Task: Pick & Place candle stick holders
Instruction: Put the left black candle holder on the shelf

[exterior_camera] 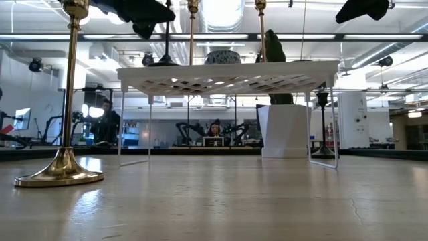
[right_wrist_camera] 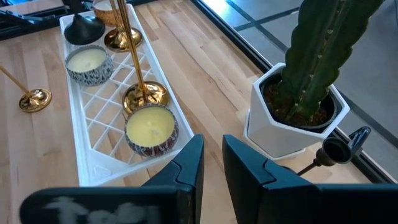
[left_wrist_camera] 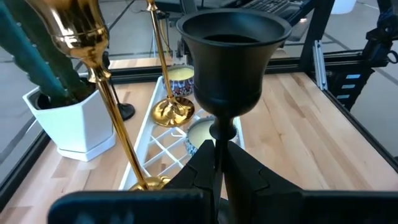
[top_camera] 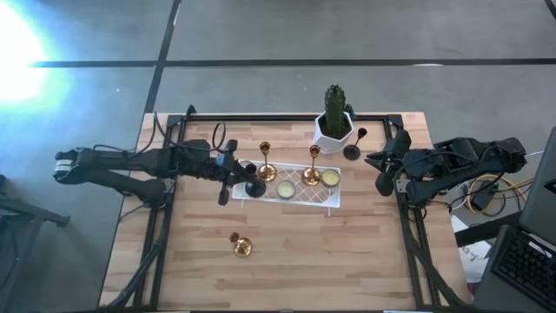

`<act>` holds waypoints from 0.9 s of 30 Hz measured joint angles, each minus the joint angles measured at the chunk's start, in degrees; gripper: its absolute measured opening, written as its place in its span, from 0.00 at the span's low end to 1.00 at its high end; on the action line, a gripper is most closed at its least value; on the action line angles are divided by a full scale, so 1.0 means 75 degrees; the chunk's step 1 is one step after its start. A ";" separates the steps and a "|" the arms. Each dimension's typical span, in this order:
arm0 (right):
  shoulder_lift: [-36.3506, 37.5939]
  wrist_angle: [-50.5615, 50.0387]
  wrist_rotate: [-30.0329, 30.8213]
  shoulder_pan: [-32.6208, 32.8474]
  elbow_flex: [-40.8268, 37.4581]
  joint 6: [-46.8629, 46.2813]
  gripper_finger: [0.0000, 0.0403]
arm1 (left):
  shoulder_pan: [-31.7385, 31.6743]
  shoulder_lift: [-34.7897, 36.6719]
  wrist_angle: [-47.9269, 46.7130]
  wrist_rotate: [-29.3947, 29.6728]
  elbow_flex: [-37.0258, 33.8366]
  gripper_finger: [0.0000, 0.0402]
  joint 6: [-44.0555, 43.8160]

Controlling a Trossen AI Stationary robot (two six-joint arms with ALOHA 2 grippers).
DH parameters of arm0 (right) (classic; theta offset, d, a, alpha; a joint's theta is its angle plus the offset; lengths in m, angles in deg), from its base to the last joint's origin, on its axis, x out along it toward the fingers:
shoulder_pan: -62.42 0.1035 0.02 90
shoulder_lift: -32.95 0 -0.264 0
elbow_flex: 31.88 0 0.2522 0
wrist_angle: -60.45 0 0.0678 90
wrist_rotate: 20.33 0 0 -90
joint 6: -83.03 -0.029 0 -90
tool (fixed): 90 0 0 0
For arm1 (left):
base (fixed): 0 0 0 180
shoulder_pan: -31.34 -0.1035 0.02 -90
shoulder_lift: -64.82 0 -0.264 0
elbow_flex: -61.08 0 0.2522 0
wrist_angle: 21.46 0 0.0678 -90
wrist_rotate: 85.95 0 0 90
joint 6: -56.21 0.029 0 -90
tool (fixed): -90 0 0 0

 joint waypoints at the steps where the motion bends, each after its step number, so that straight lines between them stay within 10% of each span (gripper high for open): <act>1: 0.0000 0.0000 -0.0003 0.0000 0.0000 0.0003 0.13 | -0.0005 0.0000 -0.0001 0.0000 -0.0003 0.05 0.0000; 27: 0.0000 -0.0001 0.0000 0.0003 0.0000 -0.0009 0.13 | -0.0031 0.0024 0.0066 -0.0009 -0.0379 0.17 -0.0805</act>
